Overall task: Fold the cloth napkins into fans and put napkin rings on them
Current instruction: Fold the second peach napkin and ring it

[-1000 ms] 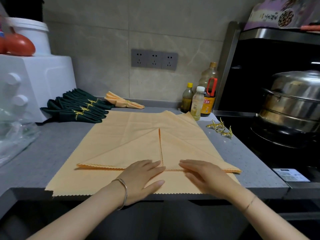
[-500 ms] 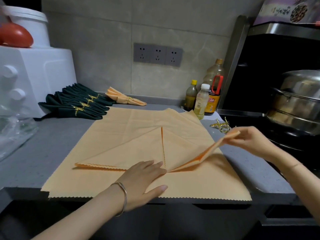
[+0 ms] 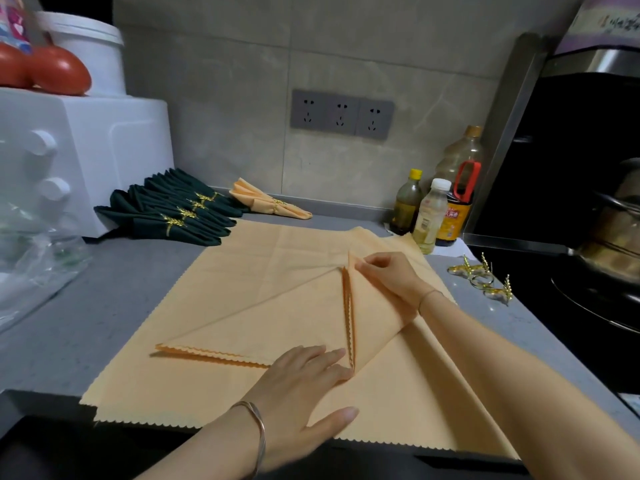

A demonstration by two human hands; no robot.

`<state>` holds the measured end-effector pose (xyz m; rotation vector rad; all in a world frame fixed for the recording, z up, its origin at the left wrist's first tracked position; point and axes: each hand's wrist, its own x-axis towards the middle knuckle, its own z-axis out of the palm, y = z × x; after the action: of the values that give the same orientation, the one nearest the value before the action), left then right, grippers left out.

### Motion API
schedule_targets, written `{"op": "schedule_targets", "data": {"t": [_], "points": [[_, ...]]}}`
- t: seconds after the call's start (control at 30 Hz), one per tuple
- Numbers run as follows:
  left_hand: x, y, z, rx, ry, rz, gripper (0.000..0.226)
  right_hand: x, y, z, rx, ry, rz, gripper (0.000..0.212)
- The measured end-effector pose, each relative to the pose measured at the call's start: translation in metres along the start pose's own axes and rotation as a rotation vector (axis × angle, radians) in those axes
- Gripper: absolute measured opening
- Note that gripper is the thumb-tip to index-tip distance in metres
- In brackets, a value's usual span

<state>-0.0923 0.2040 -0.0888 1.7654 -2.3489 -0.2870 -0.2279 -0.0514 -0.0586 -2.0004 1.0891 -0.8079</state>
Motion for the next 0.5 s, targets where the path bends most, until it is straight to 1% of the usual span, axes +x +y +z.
{"op": "schedule_targets", "data": {"t": [0.1,0.27,0.3,0.4,0.5], "points": [[0.002,-0.003,0.001,-0.006,0.021,0.018,0.076,0.002,0.013,0.013,0.003,0.002,0.031,0.018],[0.006,0.0,-0.005,-0.011,0.007,0.056,0.052,0.006,0.024,0.022,-0.08,0.048,0.0,0.01],[0.006,0.001,-0.006,-0.015,0.011,0.064,0.052,0.007,0.025,0.023,-0.11,0.052,-0.003,0.01],[0.008,0.0,-0.004,-0.007,0.002,0.073,0.063,0.01,0.025,0.025,-0.154,0.069,-0.009,0.011],[0.009,-0.004,0.002,-0.038,-0.011,0.029,0.072,0.014,0.024,0.025,-0.193,0.06,-0.011,0.012]]}}
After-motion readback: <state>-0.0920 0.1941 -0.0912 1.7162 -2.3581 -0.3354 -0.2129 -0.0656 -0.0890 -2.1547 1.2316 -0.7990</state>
